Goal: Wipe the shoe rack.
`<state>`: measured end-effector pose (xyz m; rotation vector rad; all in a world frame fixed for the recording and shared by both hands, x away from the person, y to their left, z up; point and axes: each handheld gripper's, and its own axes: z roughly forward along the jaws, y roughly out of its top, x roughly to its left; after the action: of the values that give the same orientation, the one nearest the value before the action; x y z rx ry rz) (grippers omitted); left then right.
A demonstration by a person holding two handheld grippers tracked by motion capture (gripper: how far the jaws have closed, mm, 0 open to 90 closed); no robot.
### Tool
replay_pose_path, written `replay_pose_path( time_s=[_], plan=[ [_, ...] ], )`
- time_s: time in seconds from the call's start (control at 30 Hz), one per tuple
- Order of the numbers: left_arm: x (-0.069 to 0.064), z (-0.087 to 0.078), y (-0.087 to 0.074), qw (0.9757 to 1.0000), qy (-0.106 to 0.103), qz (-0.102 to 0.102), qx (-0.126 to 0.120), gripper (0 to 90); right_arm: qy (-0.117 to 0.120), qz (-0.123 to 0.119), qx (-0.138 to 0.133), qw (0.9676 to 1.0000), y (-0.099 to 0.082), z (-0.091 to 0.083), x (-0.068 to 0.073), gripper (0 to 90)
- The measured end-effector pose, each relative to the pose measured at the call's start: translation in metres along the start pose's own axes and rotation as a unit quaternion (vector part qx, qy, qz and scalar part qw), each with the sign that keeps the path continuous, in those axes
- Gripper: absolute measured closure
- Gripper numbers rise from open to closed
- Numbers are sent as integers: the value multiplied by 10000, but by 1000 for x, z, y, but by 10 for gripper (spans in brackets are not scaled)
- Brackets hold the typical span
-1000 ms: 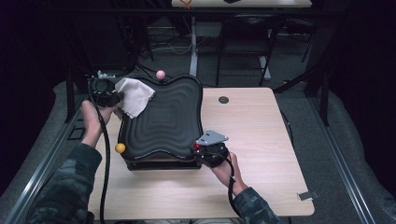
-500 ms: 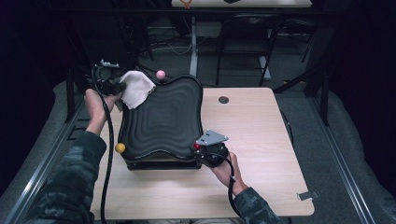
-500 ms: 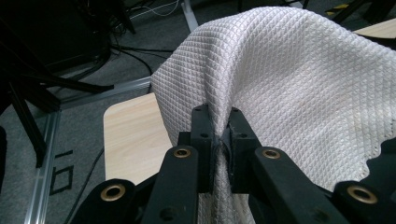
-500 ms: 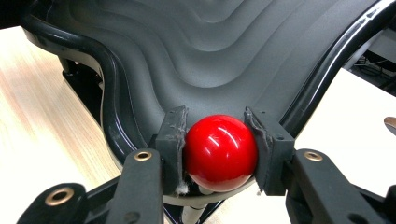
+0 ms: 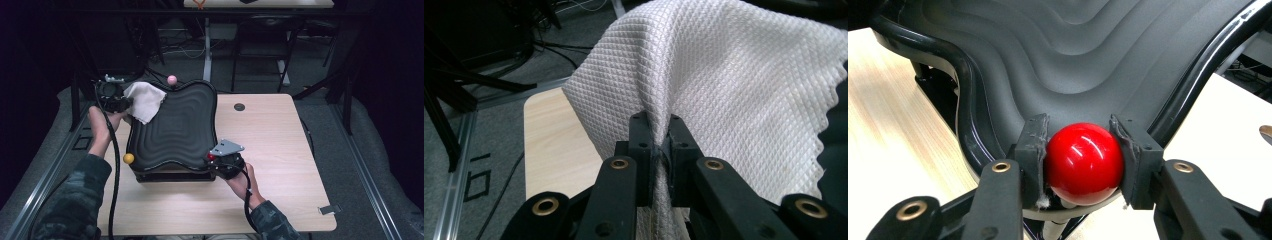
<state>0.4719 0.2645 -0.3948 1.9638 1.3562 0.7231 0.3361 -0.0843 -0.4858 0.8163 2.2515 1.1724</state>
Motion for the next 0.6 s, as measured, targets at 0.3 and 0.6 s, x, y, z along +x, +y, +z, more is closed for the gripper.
replay_pose_path(
  time_s=[0.3,0.6],
  plan=[
    [-5,-10,-30,9998,-150,100,109,841,8,0,-9,10000,0,0,0,598],
    [-7,-17,-75,9991,-345,100,247,841,20,9,44,10000,0,-1,-1,598]
  ],
)
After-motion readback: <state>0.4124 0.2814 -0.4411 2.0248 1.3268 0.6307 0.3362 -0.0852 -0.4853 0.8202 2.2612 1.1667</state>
